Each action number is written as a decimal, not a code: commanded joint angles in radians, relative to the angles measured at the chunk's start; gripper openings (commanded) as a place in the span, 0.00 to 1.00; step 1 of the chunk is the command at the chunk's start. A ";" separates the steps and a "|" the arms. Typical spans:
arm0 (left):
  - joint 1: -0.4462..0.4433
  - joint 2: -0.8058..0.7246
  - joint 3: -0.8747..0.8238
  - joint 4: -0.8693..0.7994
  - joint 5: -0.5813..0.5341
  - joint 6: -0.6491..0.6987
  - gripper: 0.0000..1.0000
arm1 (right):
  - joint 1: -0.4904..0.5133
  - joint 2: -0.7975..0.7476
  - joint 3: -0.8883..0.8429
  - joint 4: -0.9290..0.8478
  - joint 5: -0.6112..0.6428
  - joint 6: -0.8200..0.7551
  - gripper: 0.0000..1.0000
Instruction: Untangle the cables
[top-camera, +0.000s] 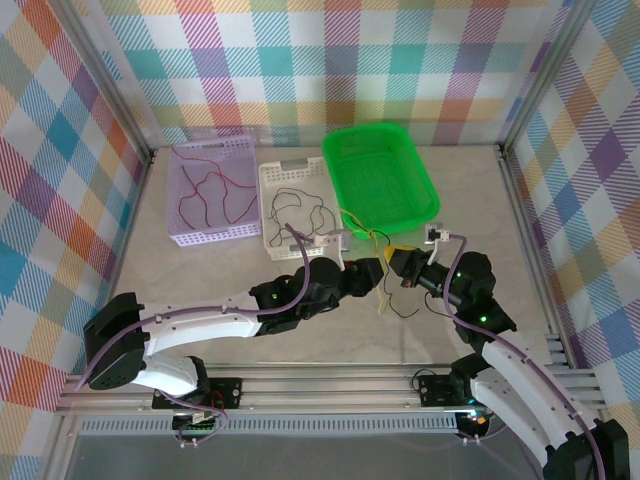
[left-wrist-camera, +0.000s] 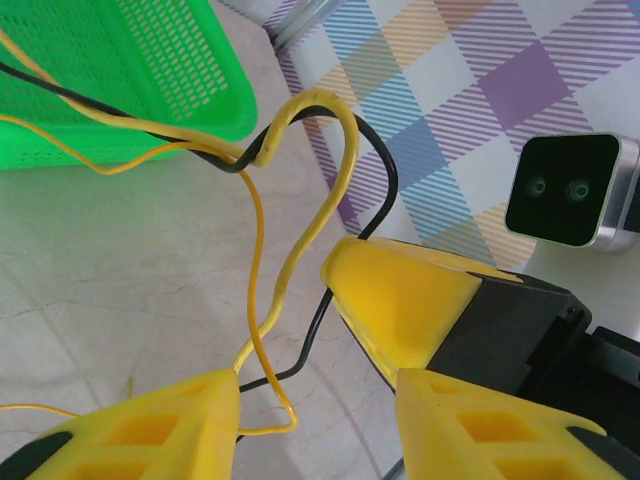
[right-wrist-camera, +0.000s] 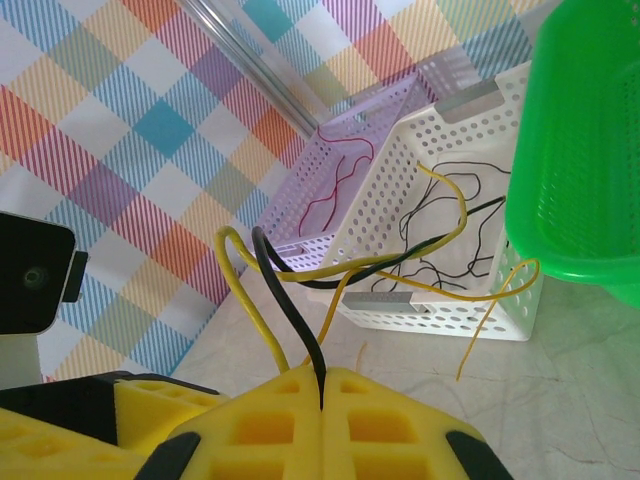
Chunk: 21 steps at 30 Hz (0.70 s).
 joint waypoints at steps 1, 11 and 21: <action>-0.007 0.016 0.031 0.026 -0.019 0.019 0.42 | 0.008 0.005 -0.004 0.057 -0.026 0.000 0.00; -0.007 0.018 0.015 0.029 -0.010 0.013 0.24 | 0.010 -0.004 -0.004 0.052 -0.021 -0.002 0.00; -0.005 -0.121 -0.053 -0.057 -0.082 0.024 0.00 | 0.011 -0.010 -0.001 0.020 0.017 -0.004 0.00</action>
